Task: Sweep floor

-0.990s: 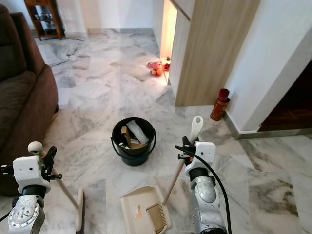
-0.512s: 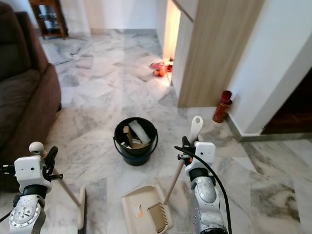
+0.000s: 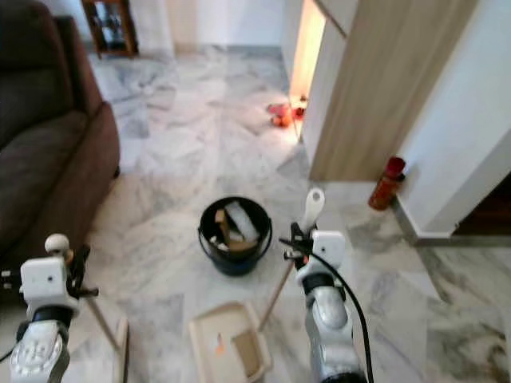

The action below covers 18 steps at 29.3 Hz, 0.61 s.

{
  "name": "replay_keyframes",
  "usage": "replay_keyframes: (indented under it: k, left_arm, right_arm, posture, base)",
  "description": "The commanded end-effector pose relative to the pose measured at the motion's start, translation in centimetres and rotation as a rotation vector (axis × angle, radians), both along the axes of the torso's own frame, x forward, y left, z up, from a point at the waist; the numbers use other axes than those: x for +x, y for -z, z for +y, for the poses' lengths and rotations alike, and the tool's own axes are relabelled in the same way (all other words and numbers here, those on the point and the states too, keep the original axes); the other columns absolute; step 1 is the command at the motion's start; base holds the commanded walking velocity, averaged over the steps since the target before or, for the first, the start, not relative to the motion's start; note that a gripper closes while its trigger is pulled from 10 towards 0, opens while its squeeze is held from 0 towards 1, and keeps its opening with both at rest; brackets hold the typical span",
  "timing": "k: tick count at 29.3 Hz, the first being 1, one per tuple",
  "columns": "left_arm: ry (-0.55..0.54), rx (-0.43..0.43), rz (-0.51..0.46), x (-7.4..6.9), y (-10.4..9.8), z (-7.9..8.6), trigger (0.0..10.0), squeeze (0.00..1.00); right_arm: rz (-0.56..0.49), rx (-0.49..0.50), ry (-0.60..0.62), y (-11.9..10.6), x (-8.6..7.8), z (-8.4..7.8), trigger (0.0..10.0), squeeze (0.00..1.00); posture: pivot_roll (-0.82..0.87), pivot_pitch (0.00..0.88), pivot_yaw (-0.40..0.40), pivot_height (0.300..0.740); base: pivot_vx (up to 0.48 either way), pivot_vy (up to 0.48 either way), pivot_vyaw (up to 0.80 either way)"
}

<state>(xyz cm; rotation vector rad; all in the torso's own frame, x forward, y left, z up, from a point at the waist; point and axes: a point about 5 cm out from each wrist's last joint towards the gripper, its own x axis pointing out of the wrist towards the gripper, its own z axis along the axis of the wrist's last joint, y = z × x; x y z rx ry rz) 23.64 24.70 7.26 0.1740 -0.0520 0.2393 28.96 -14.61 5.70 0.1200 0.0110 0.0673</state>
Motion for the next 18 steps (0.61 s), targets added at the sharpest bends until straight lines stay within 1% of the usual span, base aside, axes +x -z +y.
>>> replay_keyframes:
  k: [1,2,14,18]
  left_arm:
    - [0.028,-0.002,-0.038,0.48,-0.69,-0.7,10.0,0.0]
    - [0.029,-0.001,-0.039,0.49,-0.72,-0.72,10.0,0.0]
    - [0.037,-0.003,-0.048,0.39,-0.76,-0.79,10.0,0.0]
    - [0.041,0.0,-0.047,0.36,-0.78,-0.79,10.0,0.0]
  right_arm:
    - [-0.054,-0.002,0.022,-1.25,0.51,-0.66,10.0,0.0]
    - [-0.055,-0.003,0.02,-1.27,0.54,-0.61,10.0,0.0]
    - [-0.071,-0.01,0.041,-1.68,0.66,-0.44,10.0,0.0]
    - [-0.077,-0.007,0.043,-1.81,0.28,-0.18,10.0,0.0]
  posture:
    - [0.06,0.0,-0.024,0.74]
    - [0.06,0.0,-0.024,0.74]
    - [0.07,0.0,-0.021,0.74]
    - [0.07,0.0,-0.02,0.74]
  base:
    - [0.292,0.0,0.0]
    - [0.27,0.0,0.0]
    - [0.0,0.0,0.0]
    - [0.0,0.0,0.0]
